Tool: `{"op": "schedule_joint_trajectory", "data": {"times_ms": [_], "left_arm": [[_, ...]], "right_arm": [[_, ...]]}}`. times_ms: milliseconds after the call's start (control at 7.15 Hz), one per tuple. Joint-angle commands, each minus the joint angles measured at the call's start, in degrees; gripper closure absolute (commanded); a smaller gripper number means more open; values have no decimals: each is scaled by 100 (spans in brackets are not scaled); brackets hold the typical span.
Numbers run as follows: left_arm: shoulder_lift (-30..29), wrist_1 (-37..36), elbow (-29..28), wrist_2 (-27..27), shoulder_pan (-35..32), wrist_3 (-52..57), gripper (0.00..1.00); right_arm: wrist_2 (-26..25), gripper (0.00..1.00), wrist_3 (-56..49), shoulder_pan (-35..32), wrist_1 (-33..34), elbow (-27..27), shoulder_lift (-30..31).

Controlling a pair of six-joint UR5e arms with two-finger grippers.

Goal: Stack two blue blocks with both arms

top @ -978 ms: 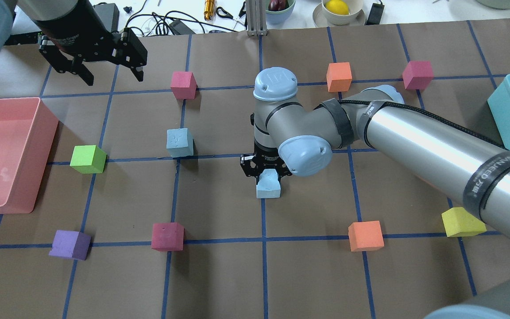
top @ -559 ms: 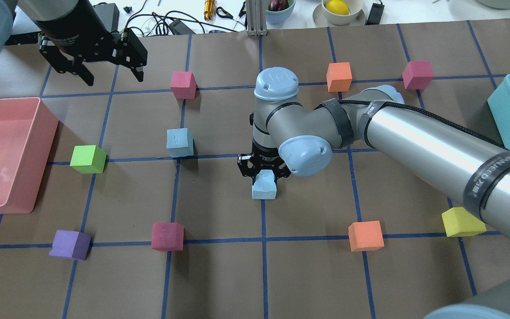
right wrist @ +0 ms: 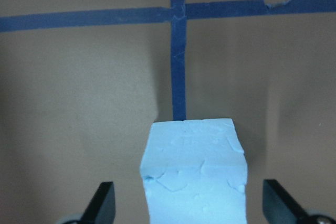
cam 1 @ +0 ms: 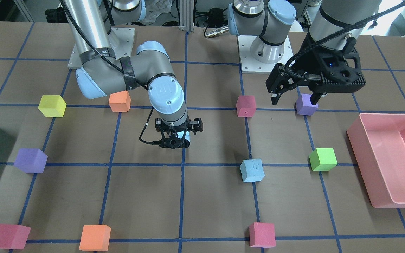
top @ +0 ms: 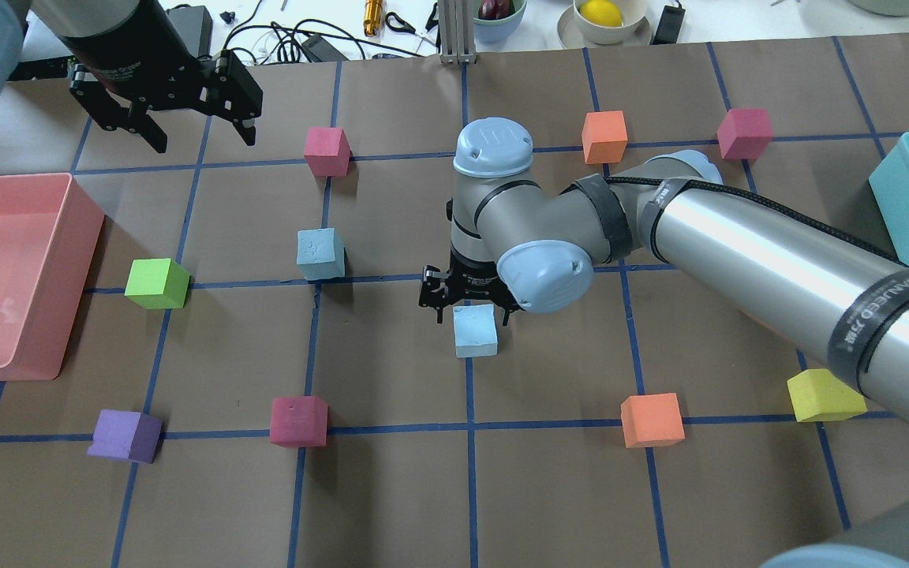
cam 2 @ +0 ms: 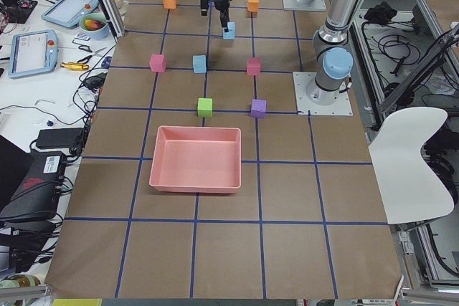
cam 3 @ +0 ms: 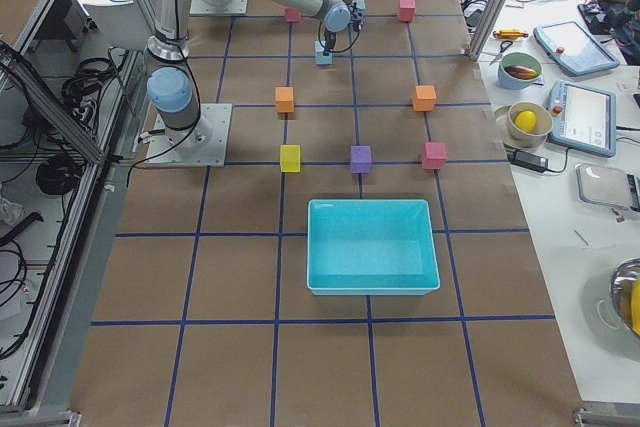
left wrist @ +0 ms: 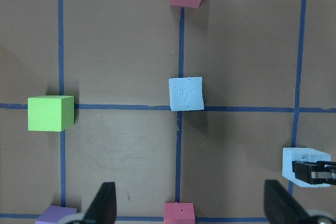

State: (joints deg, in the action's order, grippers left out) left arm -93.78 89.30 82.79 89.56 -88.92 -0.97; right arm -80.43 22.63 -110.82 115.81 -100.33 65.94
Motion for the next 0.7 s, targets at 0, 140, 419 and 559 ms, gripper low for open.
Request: {"op": "schedule_joint_trajectory", "data": {"times_ms": [0,140,419,559], "left_arm": [[9,0,35,9,-11,-9,0],[-17,0,114,9,-20,-52,0],[-175,-374,386,0,-64,-158,0],[-367,-874,578,-17,-64,-280,0]], "right_arm": [[-70,0,-56,199,-75,118,242],[-279,0,-92,506,-189,214,505],[-500,0,-1317,1340,-672,233,979],[-587,0,-1401,1640,-952,250,1304]]}}
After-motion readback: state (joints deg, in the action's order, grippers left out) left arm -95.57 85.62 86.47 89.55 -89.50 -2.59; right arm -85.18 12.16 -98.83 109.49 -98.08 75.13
